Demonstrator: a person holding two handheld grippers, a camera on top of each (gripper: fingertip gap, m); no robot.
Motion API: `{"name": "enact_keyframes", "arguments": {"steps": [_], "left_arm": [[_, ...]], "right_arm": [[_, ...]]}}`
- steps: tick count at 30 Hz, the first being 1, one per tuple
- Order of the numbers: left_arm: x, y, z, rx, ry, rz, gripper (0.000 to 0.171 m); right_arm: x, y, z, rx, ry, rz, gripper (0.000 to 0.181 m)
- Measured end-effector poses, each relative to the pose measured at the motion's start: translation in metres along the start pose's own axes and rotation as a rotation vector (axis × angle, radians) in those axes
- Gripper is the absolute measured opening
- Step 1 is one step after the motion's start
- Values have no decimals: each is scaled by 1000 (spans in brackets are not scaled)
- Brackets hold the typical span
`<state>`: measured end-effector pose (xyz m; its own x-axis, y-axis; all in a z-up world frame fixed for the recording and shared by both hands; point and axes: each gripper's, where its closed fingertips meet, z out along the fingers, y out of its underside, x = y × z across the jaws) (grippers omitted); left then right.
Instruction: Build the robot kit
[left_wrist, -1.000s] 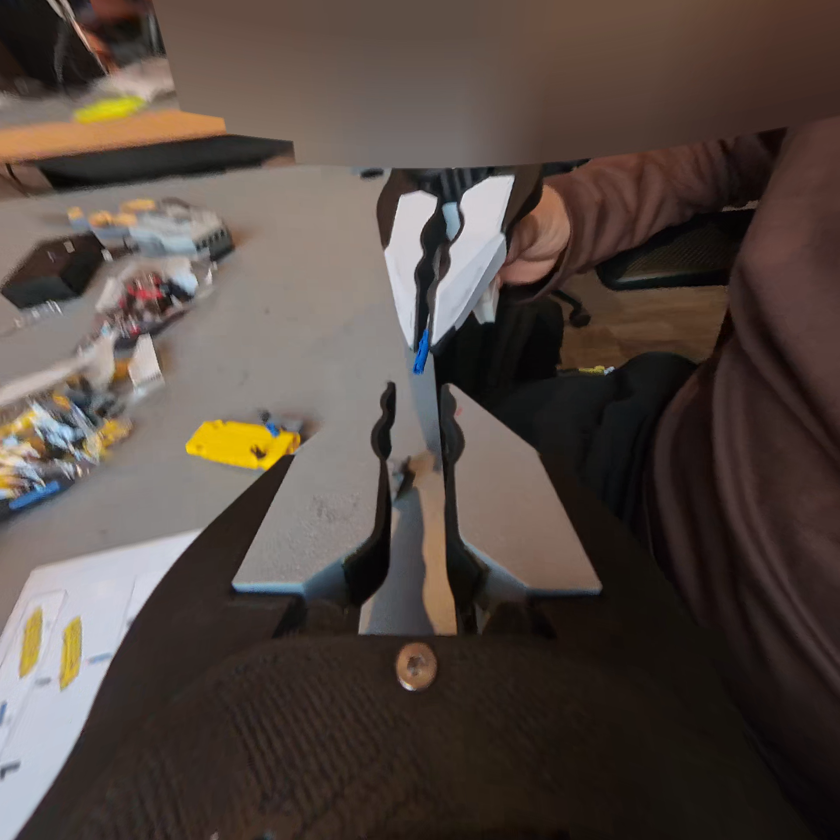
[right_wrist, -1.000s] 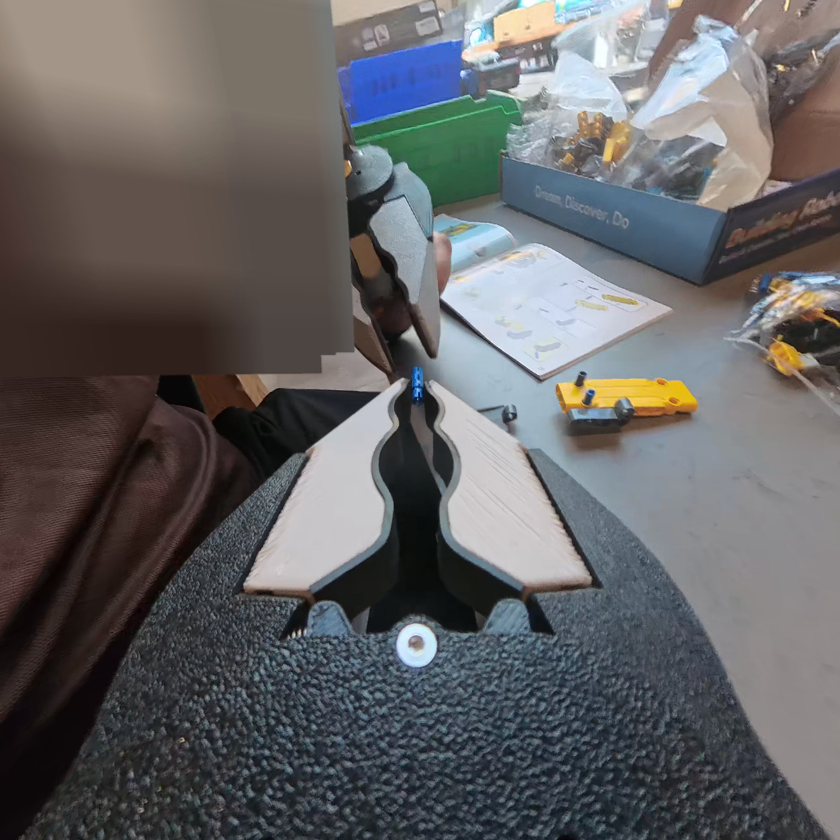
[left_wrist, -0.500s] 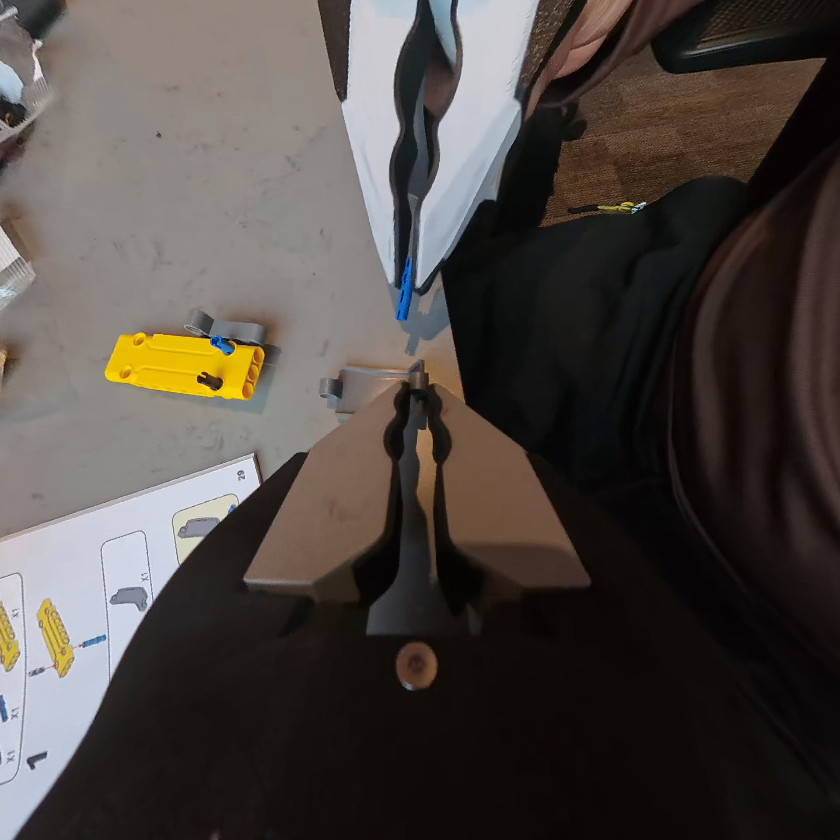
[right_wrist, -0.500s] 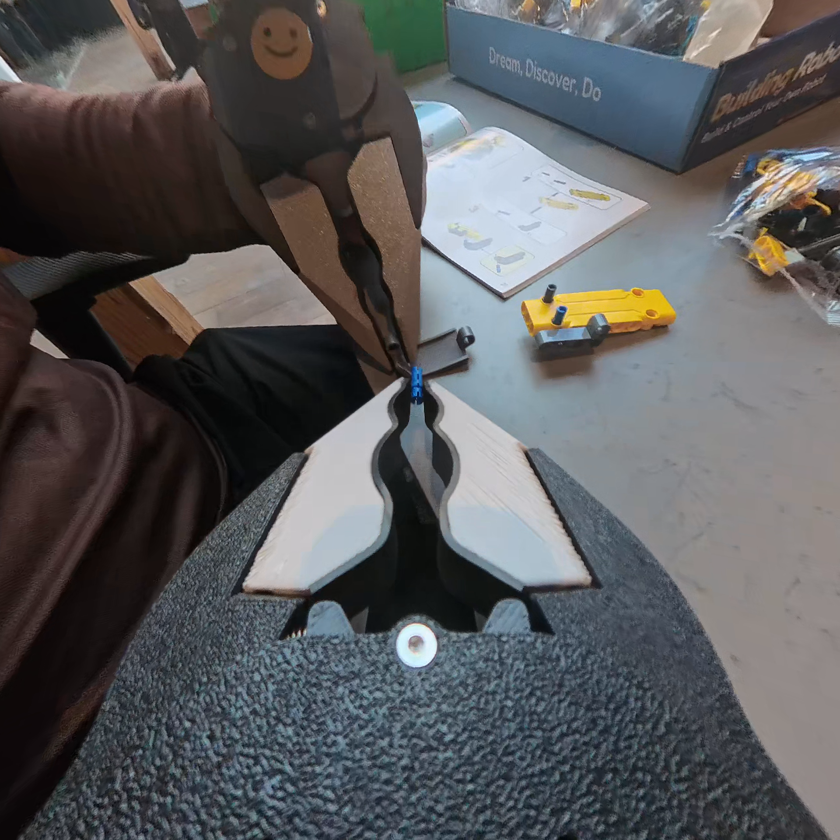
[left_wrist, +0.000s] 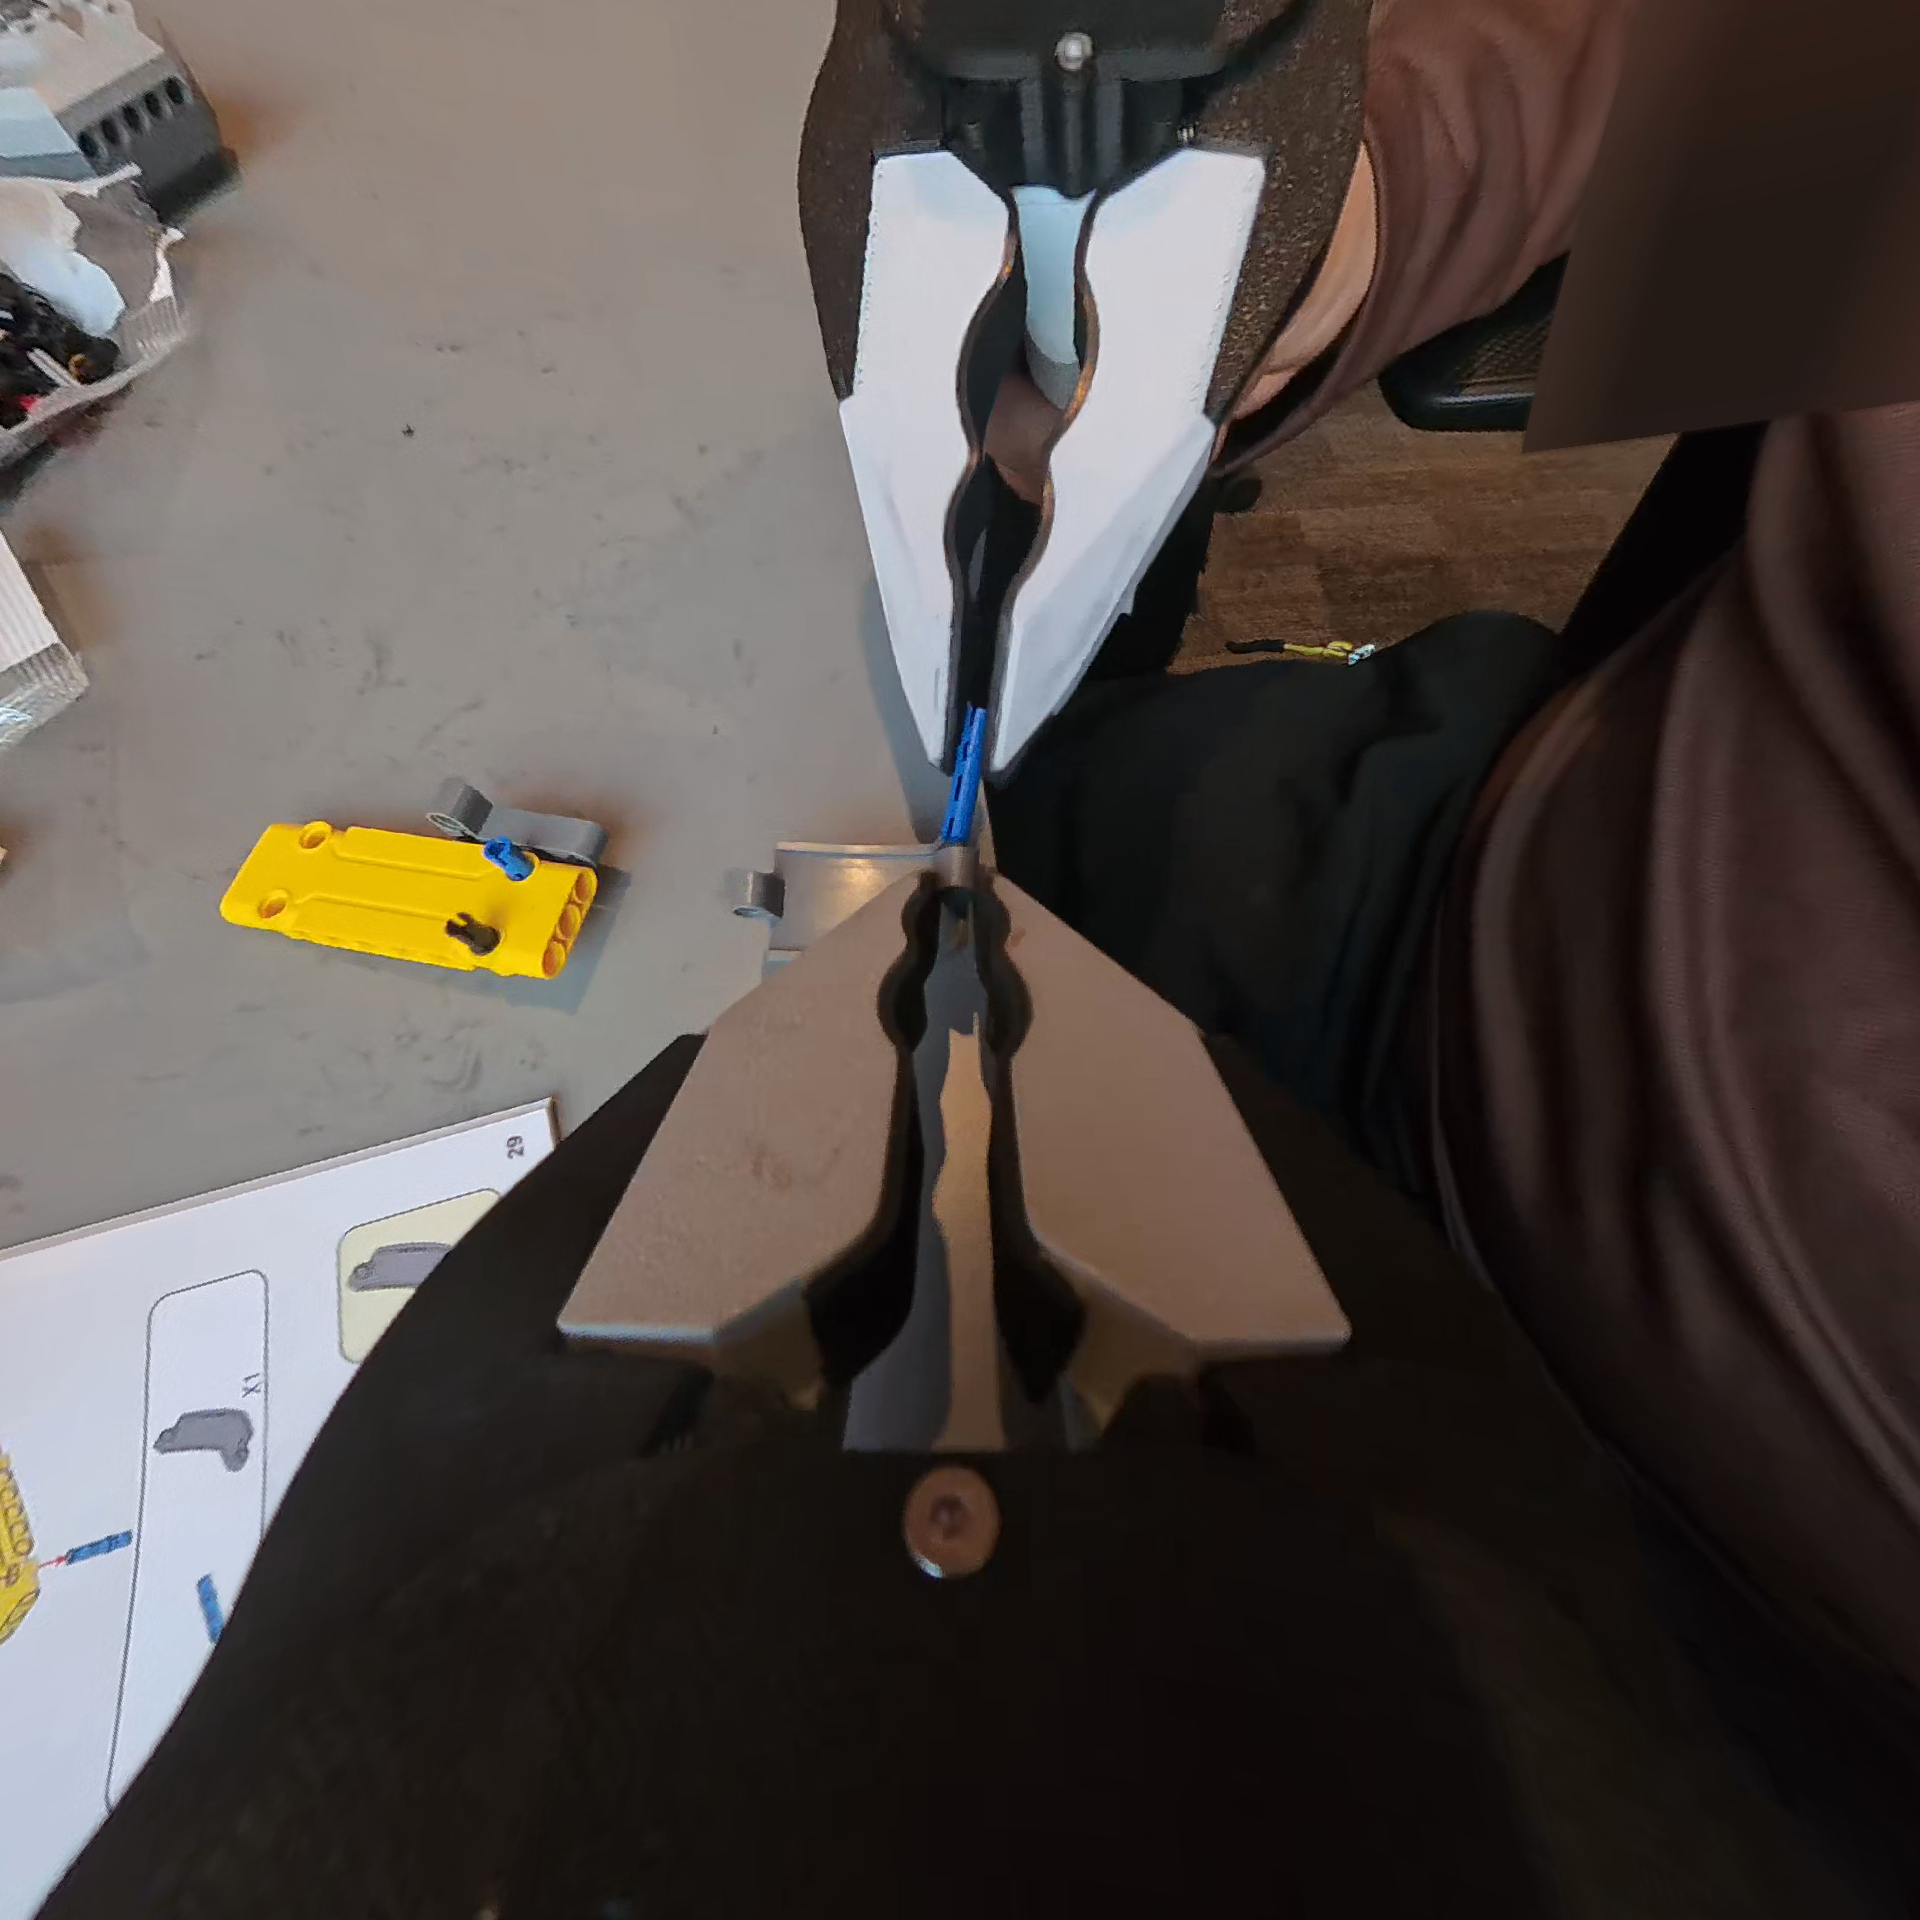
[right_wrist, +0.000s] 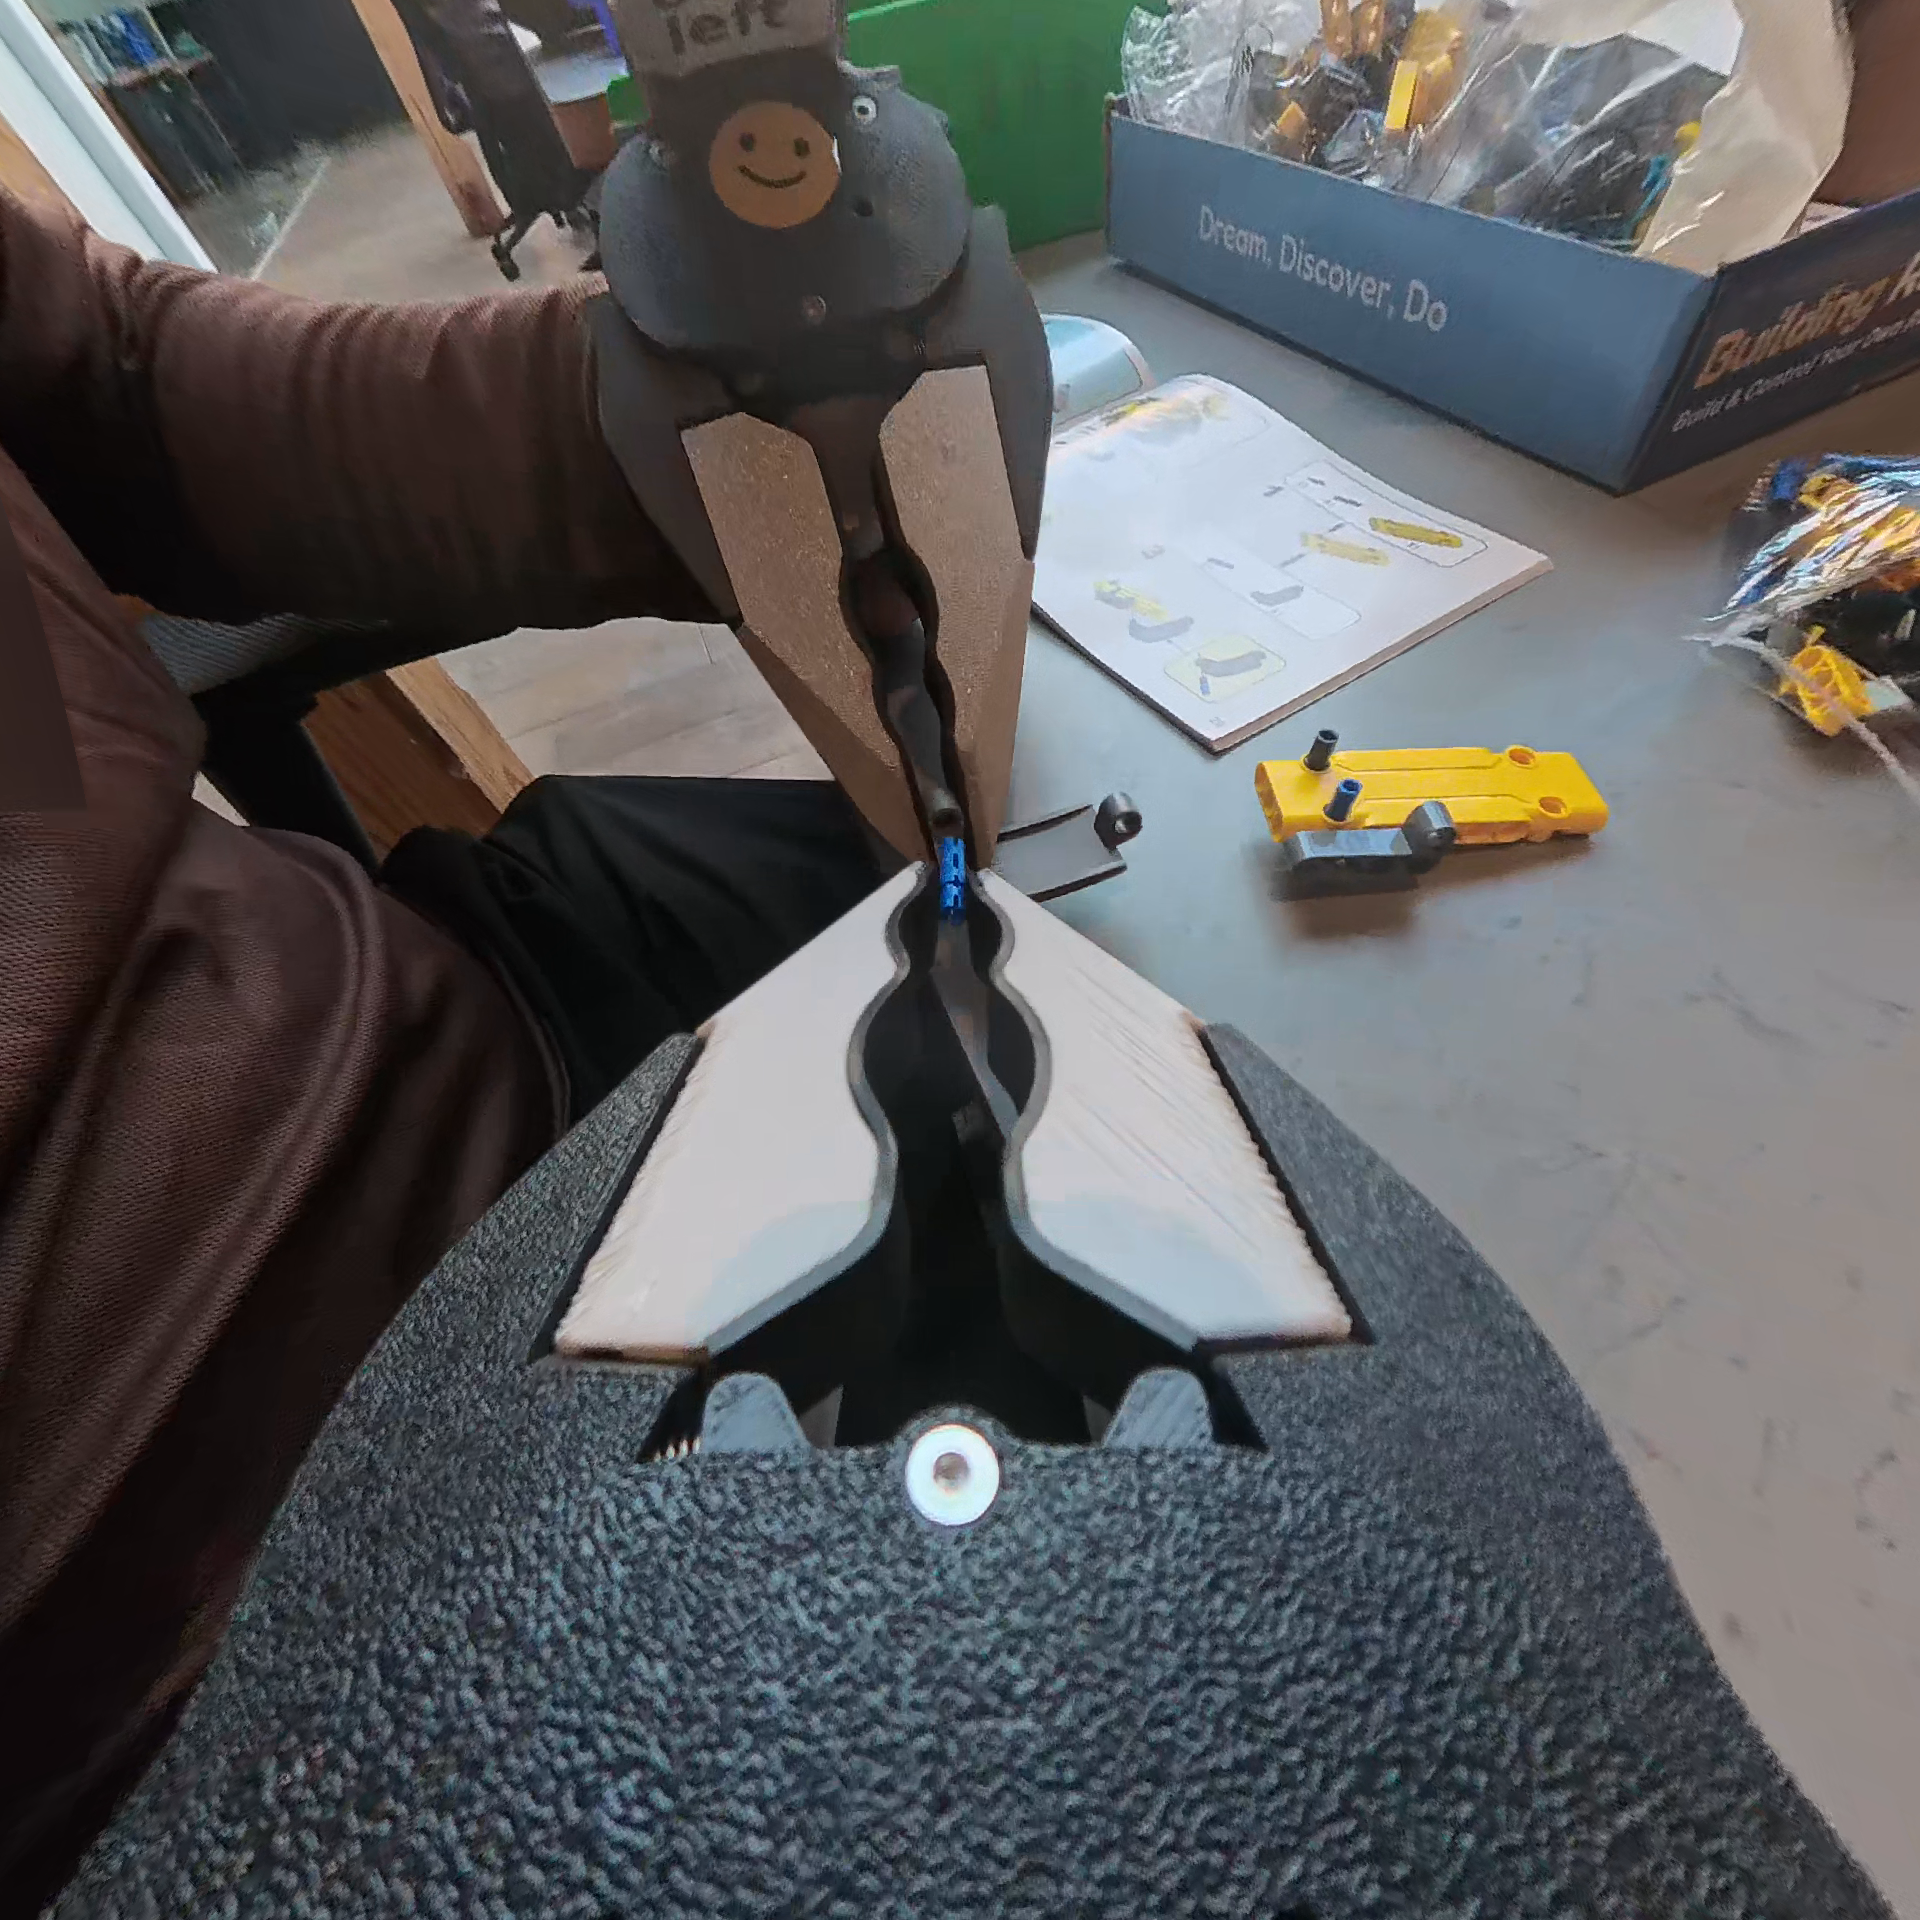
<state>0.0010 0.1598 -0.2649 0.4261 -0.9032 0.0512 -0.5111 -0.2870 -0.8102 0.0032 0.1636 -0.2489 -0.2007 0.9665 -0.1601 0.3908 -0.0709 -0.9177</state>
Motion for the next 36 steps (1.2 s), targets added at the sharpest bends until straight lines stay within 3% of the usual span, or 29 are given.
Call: {"name": "enact_keyframes", "arguments": {"steps": [15,20,28,36], "left_arm": [[4,6,5,-48,17,-7,4],[8,16,10,-122,29,20,3],[11,21,6,-128,32,67,4],[11,25,1,-127,42,29,3]], "right_arm": [[-4,3,4,-18,-15,-40,6],[-8,14,7,-72,-14,-127,6],[-13,16,12,-29,-60,-122,4],[-14,13,18,-11,79,-401,4]]}}
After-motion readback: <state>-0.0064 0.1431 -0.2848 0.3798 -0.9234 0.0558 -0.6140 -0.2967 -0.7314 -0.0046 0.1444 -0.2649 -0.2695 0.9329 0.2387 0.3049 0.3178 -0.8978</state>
